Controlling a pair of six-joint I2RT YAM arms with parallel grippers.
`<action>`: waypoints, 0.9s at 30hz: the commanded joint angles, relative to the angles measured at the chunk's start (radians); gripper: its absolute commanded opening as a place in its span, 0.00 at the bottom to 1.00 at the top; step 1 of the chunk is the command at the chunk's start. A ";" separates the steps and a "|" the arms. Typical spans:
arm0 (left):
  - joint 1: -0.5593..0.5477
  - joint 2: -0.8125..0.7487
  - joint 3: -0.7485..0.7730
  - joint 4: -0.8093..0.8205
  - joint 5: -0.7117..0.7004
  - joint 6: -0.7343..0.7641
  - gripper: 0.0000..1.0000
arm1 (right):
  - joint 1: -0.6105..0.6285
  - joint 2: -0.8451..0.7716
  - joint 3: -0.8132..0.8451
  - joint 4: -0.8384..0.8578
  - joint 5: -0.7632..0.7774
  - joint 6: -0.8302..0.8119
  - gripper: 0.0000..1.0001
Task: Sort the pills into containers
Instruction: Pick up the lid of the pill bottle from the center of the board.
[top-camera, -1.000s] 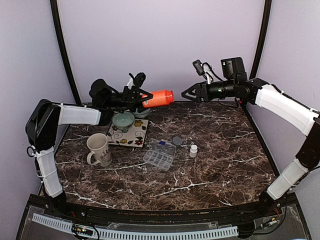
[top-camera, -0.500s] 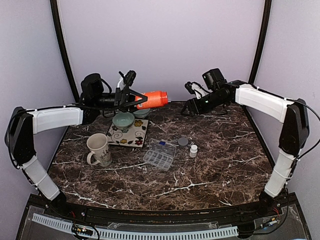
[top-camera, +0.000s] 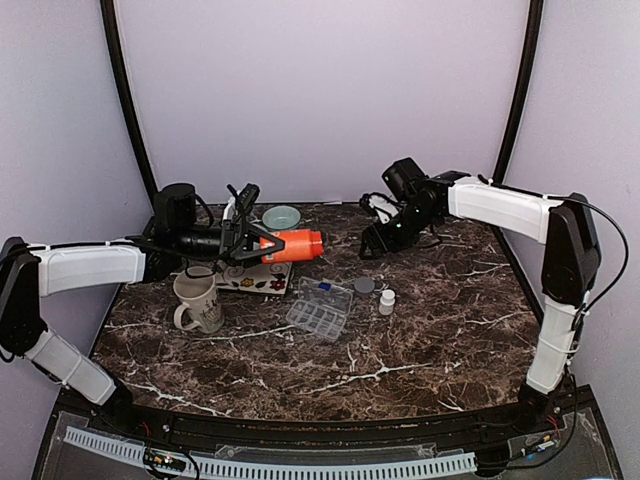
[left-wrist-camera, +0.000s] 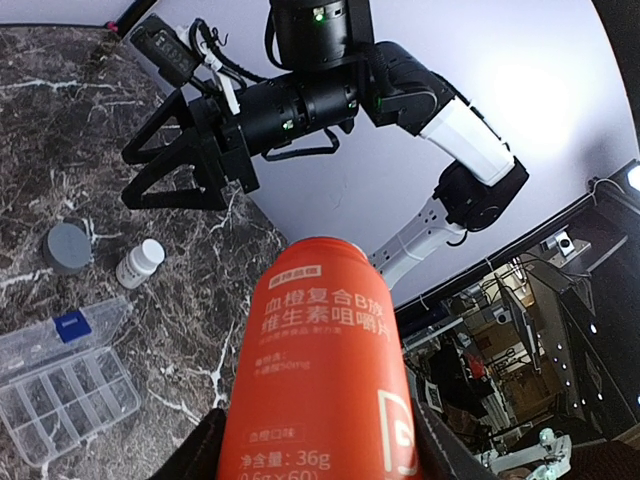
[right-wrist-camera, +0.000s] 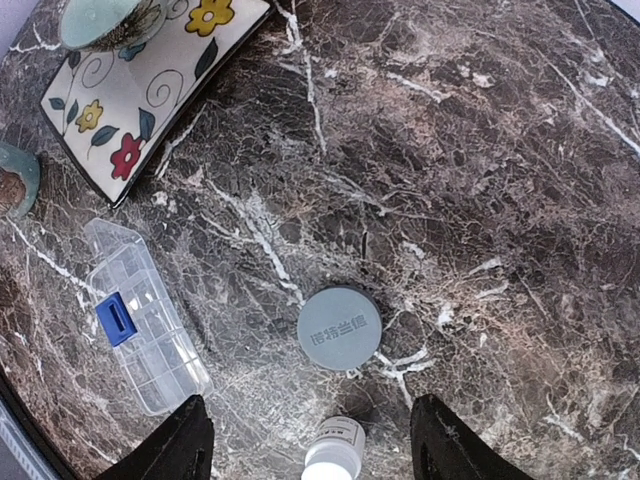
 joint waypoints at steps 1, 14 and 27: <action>-0.015 -0.071 -0.081 0.098 -0.027 -0.007 0.04 | 0.025 0.015 -0.032 -0.004 0.021 0.016 0.68; -0.123 -0.153 -0.270 0.257 -0.198 -0.083 0.04 | 0.044 0.052 -0.100 0.023 0.047 0.017 0.71; -0.171 -0.220 -0.325 0.237 -0.293 -0.087 0.04 | 0.043 0.185 -0.018 0.039 0.090 0.012 0.73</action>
